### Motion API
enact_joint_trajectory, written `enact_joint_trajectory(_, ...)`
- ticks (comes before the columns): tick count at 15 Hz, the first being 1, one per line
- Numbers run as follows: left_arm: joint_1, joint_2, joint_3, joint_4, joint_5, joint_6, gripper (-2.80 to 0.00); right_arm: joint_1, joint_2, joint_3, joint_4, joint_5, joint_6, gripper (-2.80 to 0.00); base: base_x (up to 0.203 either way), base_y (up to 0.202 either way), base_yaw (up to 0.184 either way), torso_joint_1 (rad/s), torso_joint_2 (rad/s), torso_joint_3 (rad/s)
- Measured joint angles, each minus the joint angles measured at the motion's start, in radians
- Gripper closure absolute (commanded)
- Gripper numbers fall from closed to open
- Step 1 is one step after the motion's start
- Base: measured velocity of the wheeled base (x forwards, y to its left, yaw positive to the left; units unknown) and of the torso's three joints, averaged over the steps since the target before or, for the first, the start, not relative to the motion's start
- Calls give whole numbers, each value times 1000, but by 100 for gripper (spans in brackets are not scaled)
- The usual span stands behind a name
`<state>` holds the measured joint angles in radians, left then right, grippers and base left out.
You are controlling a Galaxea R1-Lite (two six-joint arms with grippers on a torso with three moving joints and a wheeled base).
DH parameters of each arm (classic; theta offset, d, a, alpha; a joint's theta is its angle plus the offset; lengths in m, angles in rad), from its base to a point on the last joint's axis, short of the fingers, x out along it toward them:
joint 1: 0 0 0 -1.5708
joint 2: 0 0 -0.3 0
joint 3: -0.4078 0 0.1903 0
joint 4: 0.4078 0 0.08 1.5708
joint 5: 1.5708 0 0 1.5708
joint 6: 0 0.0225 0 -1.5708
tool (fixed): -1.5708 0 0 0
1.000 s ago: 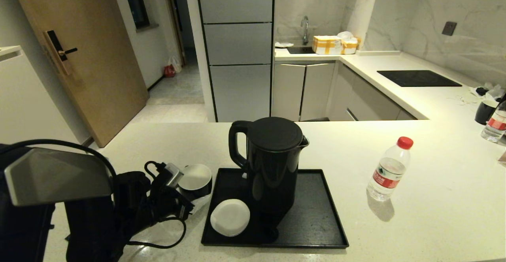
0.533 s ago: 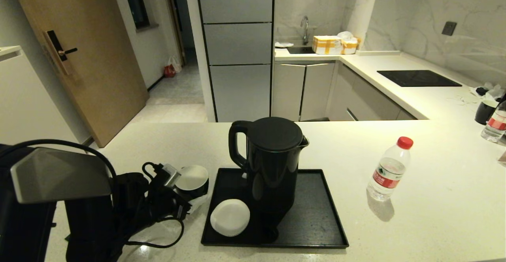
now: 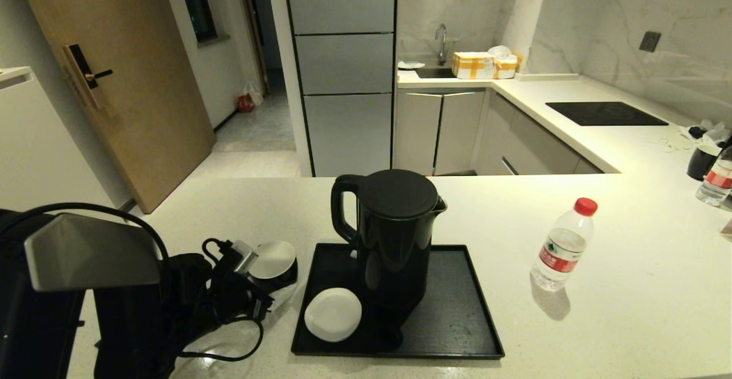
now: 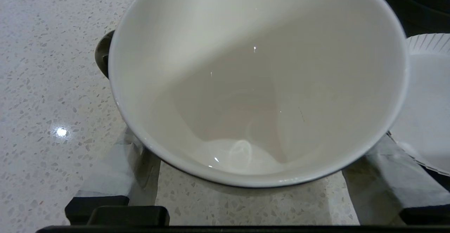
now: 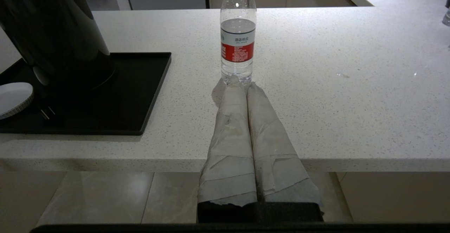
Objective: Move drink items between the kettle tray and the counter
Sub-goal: Place it on the left
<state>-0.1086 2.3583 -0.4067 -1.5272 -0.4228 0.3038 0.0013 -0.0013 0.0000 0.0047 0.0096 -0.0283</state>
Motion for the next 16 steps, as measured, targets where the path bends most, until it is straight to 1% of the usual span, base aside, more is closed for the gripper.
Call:
enact_joint_trajectory(1,1,2,1,0,0,0,-280,0,0,0,0,0,0,0,0,0,0,0,0,0)
enact_joint_trajectory(4,1,10,3,15,1,0,-280,0,0,0,0,0,0,0,0,0,0,0,0,0)
enact_joint_trajectory(14,1,6,9,7,-1,0,-280,0,0,0,0,0,0,0,0,0,0,0,0,0)
enact_joint_trajectory(16,5,-8,29,6,0,-1,-280,1,0,0,0,0,0,0,0,0,0,0,0,0)
